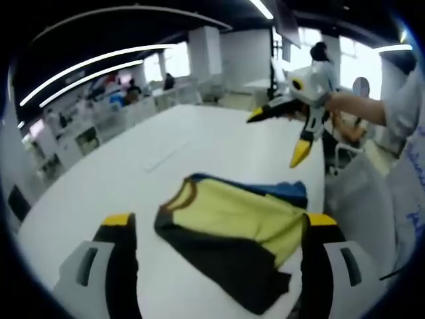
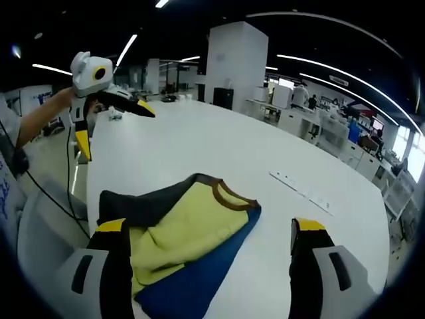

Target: Fold the garment on the visible template until the final outline fits inside the template.

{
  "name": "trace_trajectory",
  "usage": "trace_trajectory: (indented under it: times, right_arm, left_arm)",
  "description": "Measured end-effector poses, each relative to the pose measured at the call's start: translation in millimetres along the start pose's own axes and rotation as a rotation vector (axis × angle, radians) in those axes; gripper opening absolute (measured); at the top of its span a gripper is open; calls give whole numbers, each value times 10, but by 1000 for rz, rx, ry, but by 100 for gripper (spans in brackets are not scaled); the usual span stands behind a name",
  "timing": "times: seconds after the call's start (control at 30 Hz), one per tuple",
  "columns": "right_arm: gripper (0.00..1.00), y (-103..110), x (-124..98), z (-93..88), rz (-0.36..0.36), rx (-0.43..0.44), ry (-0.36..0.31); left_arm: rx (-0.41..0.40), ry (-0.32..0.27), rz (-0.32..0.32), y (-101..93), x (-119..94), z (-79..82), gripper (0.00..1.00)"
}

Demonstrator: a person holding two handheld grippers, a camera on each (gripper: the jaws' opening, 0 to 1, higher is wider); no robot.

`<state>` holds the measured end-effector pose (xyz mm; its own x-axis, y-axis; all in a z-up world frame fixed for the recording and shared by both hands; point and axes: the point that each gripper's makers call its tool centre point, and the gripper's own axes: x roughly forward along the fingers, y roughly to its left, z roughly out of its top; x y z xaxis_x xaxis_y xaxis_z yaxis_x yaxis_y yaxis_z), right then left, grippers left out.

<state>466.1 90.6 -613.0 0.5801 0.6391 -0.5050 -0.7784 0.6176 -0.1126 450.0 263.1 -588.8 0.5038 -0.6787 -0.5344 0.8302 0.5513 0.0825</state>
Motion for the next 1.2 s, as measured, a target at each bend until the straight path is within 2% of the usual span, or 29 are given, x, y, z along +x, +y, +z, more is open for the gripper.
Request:
trace_trajectory:
  times: [0.07, 0.27, 0.4, 0.53, 0.67, 0.93, 1.13, 1.2]
  right_arm:
    - [100, 44, -29, -13, 22, 20, -2]
    - [100, 36, -199, -47, -16, 11, -11]
    - [100, 12, -345, -88, -68, -54, 19]
    - [100, 86, -472, -67, -72, -49, 3]
    - [100, 153, -610, -54, -72, -41, 6]
    - [100, 271, -832, -49, -83, -38, -6]
    - [100, 334, -1016, -116, -123, -56, 18]
    - [100, 337, -1081, -98, -141, -46, 2]
  left_arm:
    - [-2, 11, 0, -23, -12, -31, 100]
    - [-8, 15, -12, -143, -116, -76, 100]
    - [-36, 11, 29, -70, -222, -111, 100]
    - [-50, -10, 35, -91, -326, -103, 100]
    - [-5, 3, 59, -107, -391, -138, 100]
    - [-24, -11, 42, -261, -484, -144, 100]
    - [-37, -32, 97, -256, -640, -125, 100]
    - [-32, -36, 108, -273, -676, -123, 100]
